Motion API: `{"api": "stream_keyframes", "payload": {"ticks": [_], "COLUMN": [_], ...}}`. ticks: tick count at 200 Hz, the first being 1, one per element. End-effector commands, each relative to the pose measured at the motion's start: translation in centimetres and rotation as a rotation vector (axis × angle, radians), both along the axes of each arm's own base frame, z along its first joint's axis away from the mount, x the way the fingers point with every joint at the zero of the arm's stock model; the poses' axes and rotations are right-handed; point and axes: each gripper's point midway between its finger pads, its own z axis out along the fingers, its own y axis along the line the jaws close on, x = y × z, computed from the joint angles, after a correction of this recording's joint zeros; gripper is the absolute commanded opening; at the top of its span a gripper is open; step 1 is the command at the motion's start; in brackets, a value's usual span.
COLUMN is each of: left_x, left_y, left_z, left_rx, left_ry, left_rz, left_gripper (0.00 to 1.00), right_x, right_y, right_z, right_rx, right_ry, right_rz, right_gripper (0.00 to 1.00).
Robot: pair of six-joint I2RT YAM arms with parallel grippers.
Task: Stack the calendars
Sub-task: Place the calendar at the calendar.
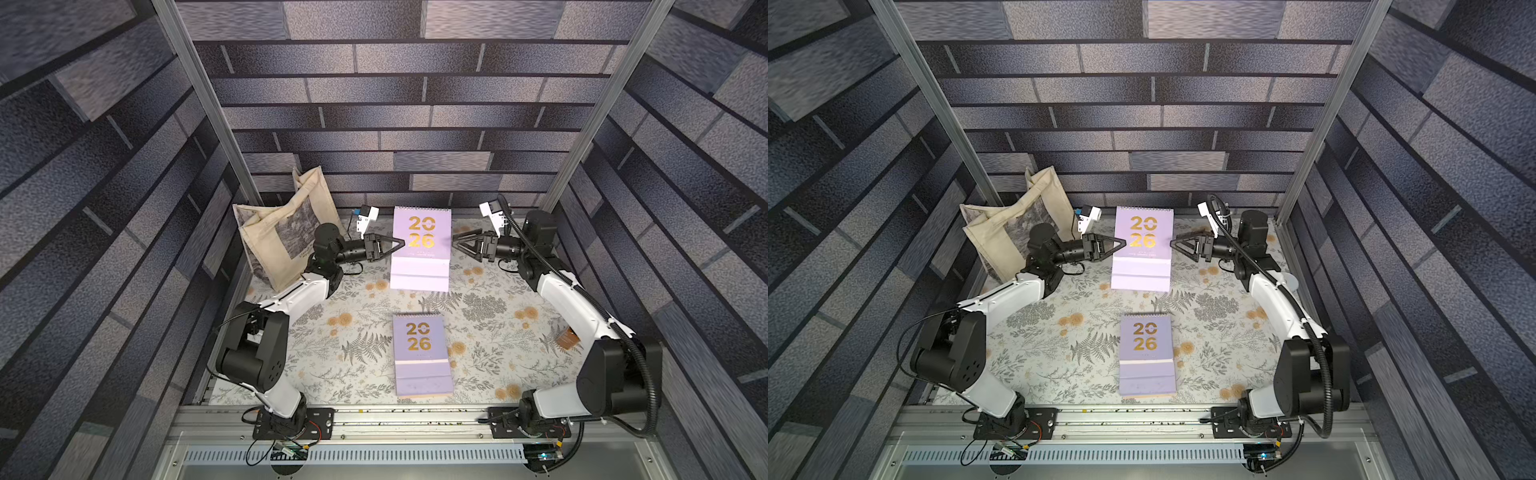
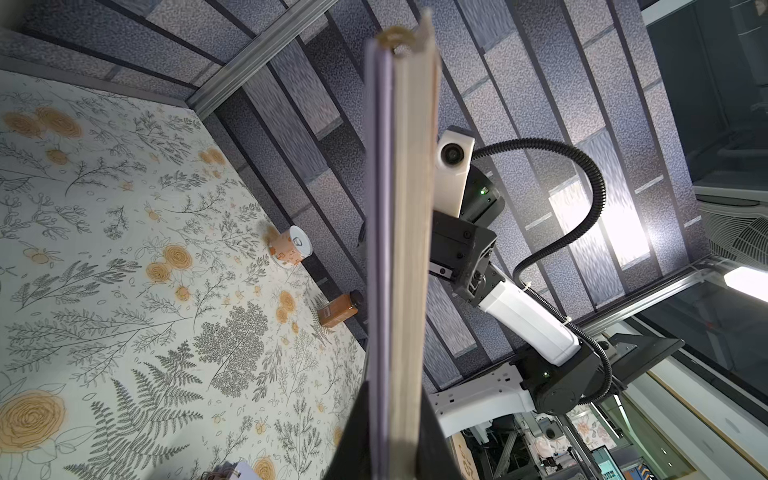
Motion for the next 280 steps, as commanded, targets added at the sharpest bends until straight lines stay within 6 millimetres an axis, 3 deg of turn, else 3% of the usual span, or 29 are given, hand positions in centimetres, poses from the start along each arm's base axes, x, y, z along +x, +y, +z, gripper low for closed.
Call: {"api": "stream_keyframes", "payload": {"ticks": [1, 65, 104, 114, 142, 203, 213, 219, 225, 228, 243, 256, 280], "left_x": [-1.0, -1.7, -2.0, -2.1, -2.1, -2.0, -2.1, -2.1, -2.0, -2.1, -2.2, -2.1, -2.2], "left_y": [0.0, -0.9, -1.5, -1.5, -1.6, -1.7, -1.6, -1.5, -1.4, -1.3, -1.1, -0.9, -1.1], "left_z": [2.5, 3.0, 2.8, 2.9, 3.0, 2.8, 2.7, 2.7, 2.7, 2.7, 3.0, 3.3, 3.5], "left_rx": [-0.049, -0.05, -0.05, -0.051, -0.049, -0.043, -0.038, -0.037, -0.035, -0.034, -0.027, -0.017, 0.007], "left_ry": [-0.097, -0.107, -0.105, -0.111, -0.115, -0.115, -0.114, -0.114, -0.118, -0.121, -0.132, -0.142, -0.16], "left_rz": [-0.001, -0.03, -0.048, -0.05, -0.051, -0.048, -0.047, -0.044, -0.041, -0.041, -0.049, -0.042, -0.052], "left_gripper": [0.0, 0.0, 0.0, 0.0, 0.0, 0.0, 0.0, 0.13, 0.43, 0.51, 0.54, 0.64, 0.63], "right_x": [0.0, 0.8, 0.9, 0.9, 1.0, 0.8, 0.7, 0.8, 0.8, 0.8, 0.8, 0.8, 0.7], "right_y": [0.8, 2.2, 3.2, 3.5, 3.8, 4.4, 4.5, 4.4, 4.4, 4.4, 4.5, 4.5, 4.5], "right_z": [1.0, 1.3, 2.0, 1.9, 1.7, 1.8, 2.0, 2.1, 2.1, 2.1, 2.1, 1.9, 1.7], "right_rx": [0.012, 0.016, 0.023, 0.024, 0.023, 0.026, 0.027, 0.027, 0.028, 0.028, 0.029, 0.029, 0.03], "right_ry": [-0.042, -0.04, -0.048, -0.044, -0.041, -0.045, -0.049, -0.048, -0.049, -0.045, -0.034, -0.024, -0.012], "right_rz": [0.054, 0.093, 0.138, 0.149, 0.154, 0.172, 0.176, 0.175, 0.177, 0.18, 0.191, 0.199, 0.205], "right_gripper": [0.9, 0.89, 0.79, 0.73, 0.42, 0.0, 0.0, 0.0, 0.0, 0.0, 0.0, 0.0, 0.0]}}
